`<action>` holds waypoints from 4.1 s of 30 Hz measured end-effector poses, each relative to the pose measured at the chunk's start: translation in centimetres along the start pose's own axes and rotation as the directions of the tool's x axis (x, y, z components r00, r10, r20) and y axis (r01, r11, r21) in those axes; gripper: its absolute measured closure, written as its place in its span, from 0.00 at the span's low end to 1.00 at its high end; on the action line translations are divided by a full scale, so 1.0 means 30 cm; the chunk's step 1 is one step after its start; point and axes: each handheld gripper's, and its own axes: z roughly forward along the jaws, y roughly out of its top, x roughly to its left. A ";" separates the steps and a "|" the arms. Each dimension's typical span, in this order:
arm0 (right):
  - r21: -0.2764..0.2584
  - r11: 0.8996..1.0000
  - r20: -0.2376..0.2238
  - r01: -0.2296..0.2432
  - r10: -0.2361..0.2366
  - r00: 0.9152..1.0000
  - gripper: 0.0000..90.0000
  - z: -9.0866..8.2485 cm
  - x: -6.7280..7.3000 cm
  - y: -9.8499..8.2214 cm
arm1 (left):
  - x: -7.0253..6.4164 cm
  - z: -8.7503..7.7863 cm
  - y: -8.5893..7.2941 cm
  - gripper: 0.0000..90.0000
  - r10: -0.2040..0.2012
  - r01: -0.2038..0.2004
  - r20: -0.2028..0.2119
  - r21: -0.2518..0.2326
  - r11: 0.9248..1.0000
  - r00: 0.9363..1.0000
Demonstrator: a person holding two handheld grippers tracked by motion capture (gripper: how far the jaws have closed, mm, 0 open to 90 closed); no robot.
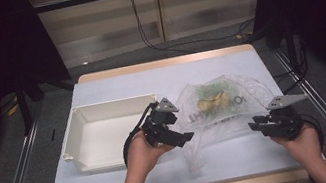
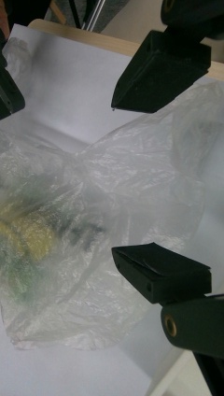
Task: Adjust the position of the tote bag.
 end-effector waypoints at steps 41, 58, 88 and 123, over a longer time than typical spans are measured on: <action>0.007 0.998 -0.034 0.055 -0.054 0.998 0.67 0.175 0.100 0.143 | 0.027 0.130 0.113 0.97 -0.029 0.027 0.043 0.050 0.998 0.999; 0.090 0.984 -0.001 0.151 -0.151 0.988 0.51 0.347 0.085 0.124 | 0.040 0.145 0.118 1.00 -0.030 0.026 0.061 0.068 0.997 0.998; 0.085 0.995 -0.071 0.046 -0.040 0.997 1.00 0.276 0.072 0.071 | 0.028 0.135 0.128 0.52 -0.071 0.069 0.063 0.034 0.997 0.996; 0.033 0.997 -0.002 0.063 -0.063 0.998 0.57 0.335 0.093 0.162 | 0.044 0.208 0.164 1.00 -0.025 0.022 0.028 0.121 0.992 0.999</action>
